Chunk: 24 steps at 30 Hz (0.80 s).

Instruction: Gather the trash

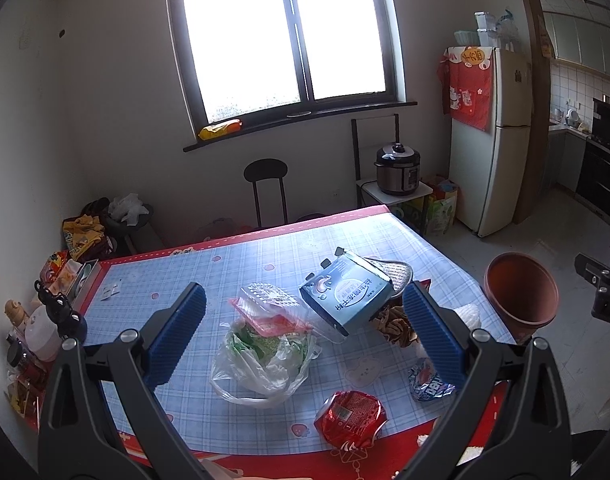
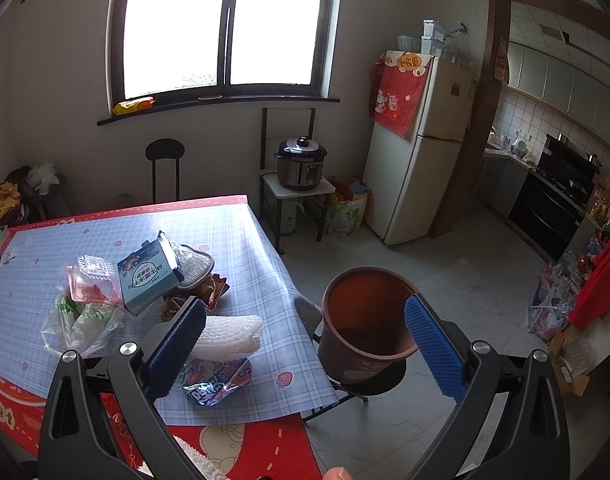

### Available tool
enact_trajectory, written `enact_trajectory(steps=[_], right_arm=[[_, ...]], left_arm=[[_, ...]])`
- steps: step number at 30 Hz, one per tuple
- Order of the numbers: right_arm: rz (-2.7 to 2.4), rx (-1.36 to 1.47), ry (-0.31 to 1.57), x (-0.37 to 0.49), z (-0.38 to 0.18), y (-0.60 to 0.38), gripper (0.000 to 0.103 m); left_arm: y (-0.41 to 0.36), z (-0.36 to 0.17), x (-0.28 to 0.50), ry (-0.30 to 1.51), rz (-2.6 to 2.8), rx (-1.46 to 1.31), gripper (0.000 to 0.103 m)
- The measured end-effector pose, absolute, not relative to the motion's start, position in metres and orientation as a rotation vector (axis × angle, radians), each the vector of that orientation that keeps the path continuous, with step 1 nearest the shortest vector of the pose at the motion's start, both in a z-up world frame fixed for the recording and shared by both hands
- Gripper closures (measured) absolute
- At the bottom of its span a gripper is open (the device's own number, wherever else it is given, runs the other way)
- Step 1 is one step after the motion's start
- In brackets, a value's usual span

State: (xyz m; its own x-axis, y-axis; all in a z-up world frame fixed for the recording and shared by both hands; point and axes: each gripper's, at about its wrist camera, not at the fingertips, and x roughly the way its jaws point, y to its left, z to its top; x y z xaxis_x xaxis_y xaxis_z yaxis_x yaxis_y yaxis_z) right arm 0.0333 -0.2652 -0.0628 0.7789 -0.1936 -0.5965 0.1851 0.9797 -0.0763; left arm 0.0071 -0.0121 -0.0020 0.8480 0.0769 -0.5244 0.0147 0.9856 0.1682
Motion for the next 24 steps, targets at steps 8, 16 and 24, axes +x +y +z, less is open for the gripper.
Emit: enact_trajectory(steps=[8,16,24], right_arm=[[-0.21,-0.04,0.646,0.0343,-0.0602,-0.265,0.005],[-0.211,-0.05,0.646,0.0348,-0.059,-0.2644,0.005],[-0.206,-0.053,0.645,0.0348,-0.0589,-0.266,0.005]], left_arm=[[-0.0112,-0.0019,0.0073,0.554,0.033,0.17,0.006],[-0.0112,-0.0005,0.0084,0.552,0.03,0.17,0.006],[-0.0123,0.0018,0.0083,0.552,0.028,0.17,0.006]])
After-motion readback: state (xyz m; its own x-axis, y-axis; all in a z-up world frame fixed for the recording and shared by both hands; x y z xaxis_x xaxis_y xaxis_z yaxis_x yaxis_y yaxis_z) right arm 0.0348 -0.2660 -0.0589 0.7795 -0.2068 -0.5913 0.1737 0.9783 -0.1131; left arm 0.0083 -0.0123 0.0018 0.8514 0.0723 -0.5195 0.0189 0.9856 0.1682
